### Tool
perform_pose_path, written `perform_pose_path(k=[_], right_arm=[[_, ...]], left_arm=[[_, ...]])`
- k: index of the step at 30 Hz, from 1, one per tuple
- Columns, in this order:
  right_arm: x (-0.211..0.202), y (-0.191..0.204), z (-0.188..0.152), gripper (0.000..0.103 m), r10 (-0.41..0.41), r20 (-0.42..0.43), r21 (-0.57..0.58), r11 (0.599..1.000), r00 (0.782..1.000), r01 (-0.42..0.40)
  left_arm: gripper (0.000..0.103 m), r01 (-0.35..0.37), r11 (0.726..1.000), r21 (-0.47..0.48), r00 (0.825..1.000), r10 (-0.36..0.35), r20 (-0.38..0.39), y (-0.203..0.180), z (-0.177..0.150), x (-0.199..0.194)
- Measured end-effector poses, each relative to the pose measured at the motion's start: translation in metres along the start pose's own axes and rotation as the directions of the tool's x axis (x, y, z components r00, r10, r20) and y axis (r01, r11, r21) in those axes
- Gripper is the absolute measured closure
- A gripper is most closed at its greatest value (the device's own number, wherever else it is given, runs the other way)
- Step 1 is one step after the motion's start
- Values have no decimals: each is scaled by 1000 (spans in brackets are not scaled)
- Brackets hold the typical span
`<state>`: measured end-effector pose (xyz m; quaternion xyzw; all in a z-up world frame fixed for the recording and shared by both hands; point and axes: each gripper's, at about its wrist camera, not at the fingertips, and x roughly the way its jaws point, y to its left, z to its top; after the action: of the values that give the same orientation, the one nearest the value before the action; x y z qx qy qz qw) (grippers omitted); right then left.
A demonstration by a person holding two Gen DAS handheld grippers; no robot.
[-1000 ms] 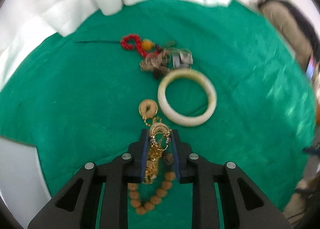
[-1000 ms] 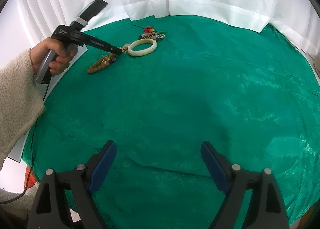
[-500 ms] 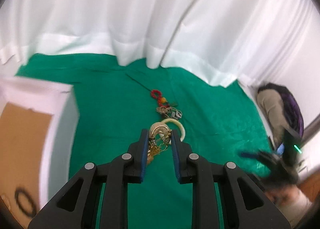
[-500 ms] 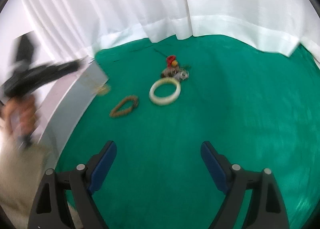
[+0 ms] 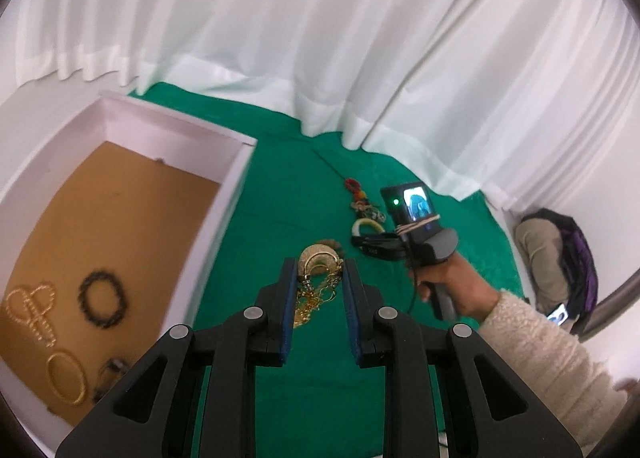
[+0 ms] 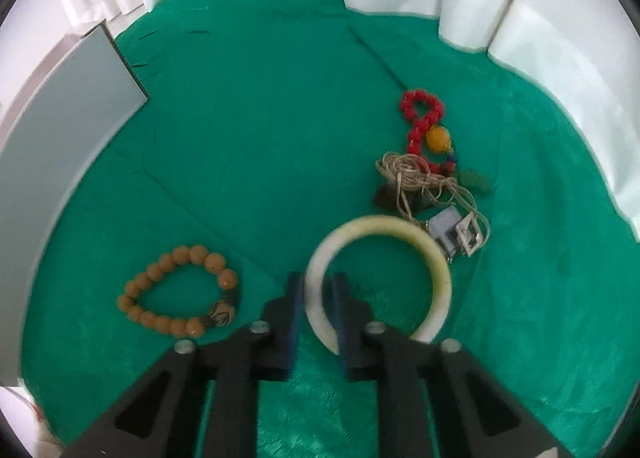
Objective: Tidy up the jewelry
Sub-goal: 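Lift the gold chain toward the box while the right gripper grasps the jade bangle, then lower the gold chain and jade bangle into the box and open both grippers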
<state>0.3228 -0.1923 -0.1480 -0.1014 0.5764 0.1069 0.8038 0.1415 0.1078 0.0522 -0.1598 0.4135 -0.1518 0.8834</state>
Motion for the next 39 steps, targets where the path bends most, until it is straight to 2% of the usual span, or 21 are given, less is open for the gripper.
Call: perform_pose_path(k=[1,3,6,8,11,16,18,20,23,25,27,29,31,35,36,37,38,39], right_arm=[[-1,1,-1,93,-1,-3,5,1000,1000,1],[-12,-2,-4,93,46,20,47,998,999,-47],[-47,-6,-11,92,116,97,94,988,988,-125],[-81,2,-13,92,166,163,91,979,972,-183],[-133,31,-7,92,232,248,19,970,941,-244],[-193,126,28,92,358,328,-176,932,874,-316],[-197,165,41,92,395,323,-244,913,860,-327],[-195,212,51,92,426,295,-315,888,855,-334],[-170,261,66,92,427,242,-373,870,871,-322],[-147,292,70,92,408,200,-410,860,891,-302],[-117,321,67,92,354,161,-450,857,921,-251],[-92,336,66,92,307,132,-476,854,943,-211],[-72,348,64,92,242,119,-501,852,963,-153],[-52,356,60,88,164,110,-509,856,980,-86],[-51,355,59,84,162,110,-506,858,981,-85],[-50,355,59,72,156,109,-495,865,982,-82],[-53,353,58,57,141,119,-475,877,983,-68],[-57,351,58,50,141,132,-463,884,981,-65]], left_arm=[[82,4,1000,-6,1000,-4,9,5,-1,-13],[82,10,1000,-17,1000,-10,27,15,-1,-30],[82,8,999,-43,998,-5,61,36,2,-57],[82,-18,998,-61,996,23,91,52,5,-75],[82,-84,992,-96,986,97,136,78,3,-98],[82,-169,967,-189,971,196,137,131,-9,-109],[82,-198,956,-217,967,227,118,152,-13,-101],[82,-229,944,-237,963,256,89,173,-16,-87],[82,-251,934,-255,961,272,50,198,-16,-64],[82,-265,926,-268,959,282,26,213,-13,-48],[82,-282,919,-277,956,294,2,225,-13,-34],[82,-297,910,-290,954,299,-39,235,-16,-19],[82,-329,898,-290,944,322,-75,241,-18,-6],[80,-376,885,-274,926,353,-130,246,-24,12],[79,-386,881,-274,922,362,-137,247,-24,14],[70,-396,876,-274,918,370,-143,248,-25,15],[56,-404,872,-275,915,379,-142,248,-26,14],[47,-413,867,-277,911,391,-134,247,-27,12]])
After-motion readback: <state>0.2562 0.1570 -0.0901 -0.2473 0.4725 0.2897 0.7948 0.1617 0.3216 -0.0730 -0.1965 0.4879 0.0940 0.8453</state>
